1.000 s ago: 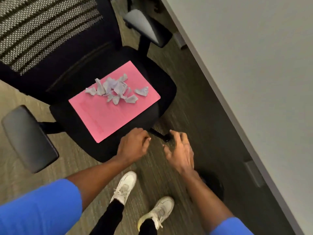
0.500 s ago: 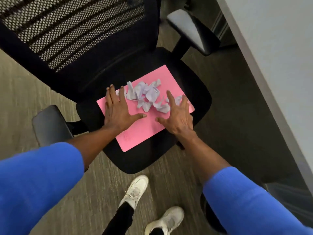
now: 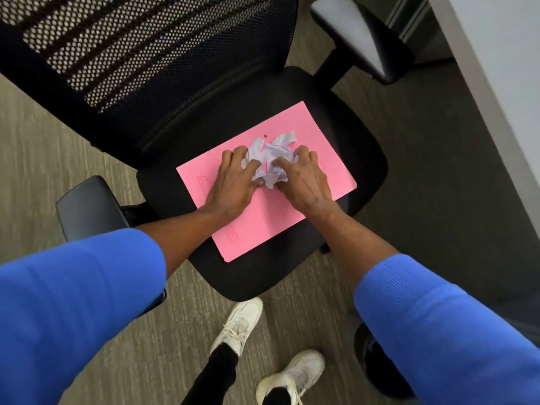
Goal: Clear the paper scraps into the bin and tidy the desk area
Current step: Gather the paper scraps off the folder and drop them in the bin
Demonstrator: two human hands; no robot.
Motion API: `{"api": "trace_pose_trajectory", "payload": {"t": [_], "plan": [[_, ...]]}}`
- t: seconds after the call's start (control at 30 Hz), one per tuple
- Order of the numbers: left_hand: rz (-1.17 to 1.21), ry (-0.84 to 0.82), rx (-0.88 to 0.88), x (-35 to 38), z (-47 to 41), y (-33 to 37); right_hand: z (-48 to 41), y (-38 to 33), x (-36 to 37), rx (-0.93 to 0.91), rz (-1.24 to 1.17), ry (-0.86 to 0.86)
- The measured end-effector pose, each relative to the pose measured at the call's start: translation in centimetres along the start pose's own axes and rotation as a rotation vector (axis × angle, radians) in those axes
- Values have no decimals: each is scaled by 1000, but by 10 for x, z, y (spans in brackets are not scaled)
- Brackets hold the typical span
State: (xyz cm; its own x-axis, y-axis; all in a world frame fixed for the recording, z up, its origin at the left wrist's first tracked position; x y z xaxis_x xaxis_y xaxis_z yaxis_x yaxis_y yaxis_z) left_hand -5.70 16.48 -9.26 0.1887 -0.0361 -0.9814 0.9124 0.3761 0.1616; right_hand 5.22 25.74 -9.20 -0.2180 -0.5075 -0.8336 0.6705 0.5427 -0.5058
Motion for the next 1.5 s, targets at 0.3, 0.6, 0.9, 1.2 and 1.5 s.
{"api": "trace_pose_trajectory", "payload": {"t": [0.3, 0.6, 0.9, 1.2, 1.5], "plan": [[124, 128, -145, -6, 18, -1, 34, 16, -16, -3, -254, 208], [235, 242, -228, -14, 67, 19, 89, 30, -36, -25, -342, 354], [354, 216, -209, 14, 127, 100, 186, 83, -35, 50, -400, 435], [364, 38, 32, 79, 177, 226, 351, 188, 2, 303, -477, 540], [305, -235, 238, 168, 248, 347, 504, 265, 61, 582, -519, 609]]}}
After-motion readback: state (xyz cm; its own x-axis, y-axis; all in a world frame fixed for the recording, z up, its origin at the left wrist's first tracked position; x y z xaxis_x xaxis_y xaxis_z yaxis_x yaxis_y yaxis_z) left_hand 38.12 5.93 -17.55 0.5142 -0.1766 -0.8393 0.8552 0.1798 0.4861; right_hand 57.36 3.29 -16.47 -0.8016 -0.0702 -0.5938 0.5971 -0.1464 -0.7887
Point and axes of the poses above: each hand's wrist, its own z-axis away from the middle knuckle, its own x-axis out of the palm, y = z × x, the point moved 8 cm from there along -z, towards the middle knuckle, and after that the axes turned 14 degrees about -z, right-handed, at the moved point
